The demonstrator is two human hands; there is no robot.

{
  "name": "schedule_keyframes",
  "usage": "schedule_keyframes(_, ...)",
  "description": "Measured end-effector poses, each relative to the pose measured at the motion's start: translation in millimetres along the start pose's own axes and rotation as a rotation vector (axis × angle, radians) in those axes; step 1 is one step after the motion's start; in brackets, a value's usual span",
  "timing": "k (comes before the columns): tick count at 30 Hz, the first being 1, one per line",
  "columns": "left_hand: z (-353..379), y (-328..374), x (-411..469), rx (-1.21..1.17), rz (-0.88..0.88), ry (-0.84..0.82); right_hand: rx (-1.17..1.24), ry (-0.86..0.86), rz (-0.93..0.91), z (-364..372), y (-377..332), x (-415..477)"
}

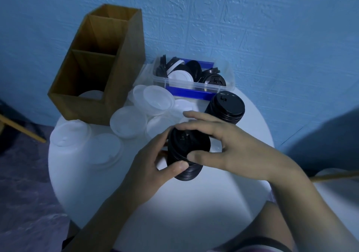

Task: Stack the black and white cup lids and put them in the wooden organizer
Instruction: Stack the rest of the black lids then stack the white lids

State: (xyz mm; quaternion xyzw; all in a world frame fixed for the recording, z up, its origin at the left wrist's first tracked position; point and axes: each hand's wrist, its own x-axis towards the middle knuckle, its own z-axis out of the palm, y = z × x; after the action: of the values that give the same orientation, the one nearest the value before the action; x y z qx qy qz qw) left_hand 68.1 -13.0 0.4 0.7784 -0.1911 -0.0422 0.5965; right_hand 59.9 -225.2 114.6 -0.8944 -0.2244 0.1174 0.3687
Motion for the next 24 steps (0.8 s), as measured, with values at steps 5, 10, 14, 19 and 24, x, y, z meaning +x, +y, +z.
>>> schedule_keyframes(5, -0.7, 1.7, -0.2, -0.009, 0.004, 0.001, 0.028, 0.154, 0.047, 8.0, 3.2, -1.2)
schedule_keyframes(10, -1.1, 0.9, -0.5, -0.028, 0.004, -0.001, -0.039, 0.101, 0.038, 4.3, 3.1, -2.1)
schedule_keyframes(14, -1.5, 1.9, 0.5, -0.028, -0.003, -0.001, -0.097, 0.057, 0.008, 6.3, 4.5, 1.3)
schedule_keyframes(19, -2.0, 4.1, 0.9, 0.0, -0.001, -0.012, -0.115, 0.152, 0.003, 12.6, 10.2, -0.1)
schedule_keyframes(24, 5.2, 6.7, -2.4, 0.019, -0.003, 0.004, -0.065, 0.263, 0.005, 25.7, 16.0, -6.1)
